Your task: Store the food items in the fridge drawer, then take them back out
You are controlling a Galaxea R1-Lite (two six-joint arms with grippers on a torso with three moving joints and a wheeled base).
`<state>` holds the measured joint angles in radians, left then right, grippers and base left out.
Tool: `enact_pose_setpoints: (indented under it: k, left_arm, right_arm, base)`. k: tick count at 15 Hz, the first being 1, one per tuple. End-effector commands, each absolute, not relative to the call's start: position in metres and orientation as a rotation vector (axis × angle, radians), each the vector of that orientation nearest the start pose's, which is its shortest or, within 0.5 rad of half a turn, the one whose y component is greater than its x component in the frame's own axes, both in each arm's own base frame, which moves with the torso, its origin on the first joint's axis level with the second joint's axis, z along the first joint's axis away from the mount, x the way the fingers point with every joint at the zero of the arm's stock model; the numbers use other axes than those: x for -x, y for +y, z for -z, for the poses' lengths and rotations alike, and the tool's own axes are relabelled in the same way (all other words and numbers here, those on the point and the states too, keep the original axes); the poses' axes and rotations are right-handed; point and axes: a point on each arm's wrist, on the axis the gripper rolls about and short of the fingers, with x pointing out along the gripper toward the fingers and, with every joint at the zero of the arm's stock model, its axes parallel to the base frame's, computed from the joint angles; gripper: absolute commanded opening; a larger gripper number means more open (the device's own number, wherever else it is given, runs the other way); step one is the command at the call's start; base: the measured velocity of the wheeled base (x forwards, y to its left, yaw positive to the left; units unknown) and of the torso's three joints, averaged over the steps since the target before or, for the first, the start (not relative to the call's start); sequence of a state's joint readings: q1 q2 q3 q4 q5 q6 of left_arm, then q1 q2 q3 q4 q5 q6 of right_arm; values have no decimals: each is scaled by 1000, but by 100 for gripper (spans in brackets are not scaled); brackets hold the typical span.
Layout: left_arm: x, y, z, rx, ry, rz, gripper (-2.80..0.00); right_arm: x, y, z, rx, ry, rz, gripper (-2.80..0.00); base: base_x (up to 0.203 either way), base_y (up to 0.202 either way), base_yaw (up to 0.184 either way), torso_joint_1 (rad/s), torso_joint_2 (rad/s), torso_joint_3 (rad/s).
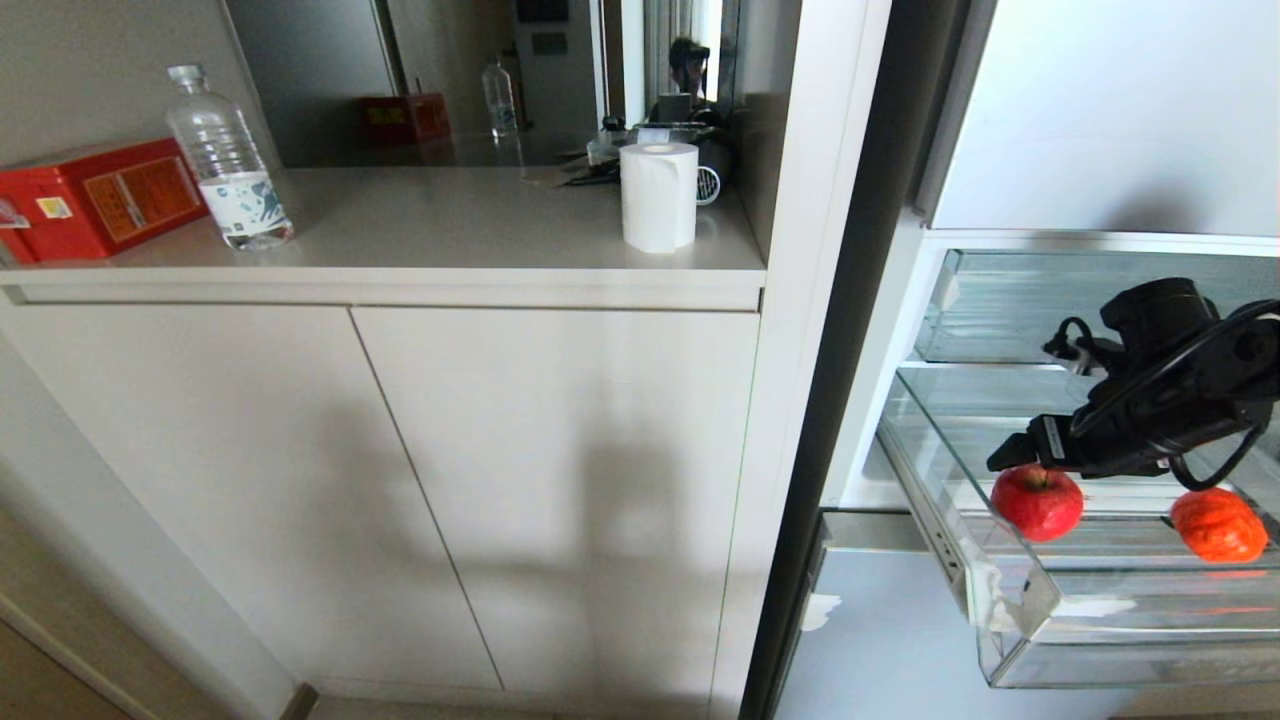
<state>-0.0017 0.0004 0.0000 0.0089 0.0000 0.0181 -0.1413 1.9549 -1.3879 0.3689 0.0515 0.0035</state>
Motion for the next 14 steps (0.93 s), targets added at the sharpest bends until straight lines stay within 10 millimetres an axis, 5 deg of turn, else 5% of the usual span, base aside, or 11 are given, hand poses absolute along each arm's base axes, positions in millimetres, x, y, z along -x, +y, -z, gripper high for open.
enact_pose_setpoints:
  k: [1,14]
  left_arm:
    - [23,0,-75,-18,8,2,-280]
    - [23,0,-75,-18,8,2,-280]
  right_arm:
    - [-366,-49,-149,-96,974,80,0]
    - [-381,-51,-122,-100,1000,77,0]
  base:
    - [0,0,0,0,0,0]
    - [0,0,0,0,0,0]
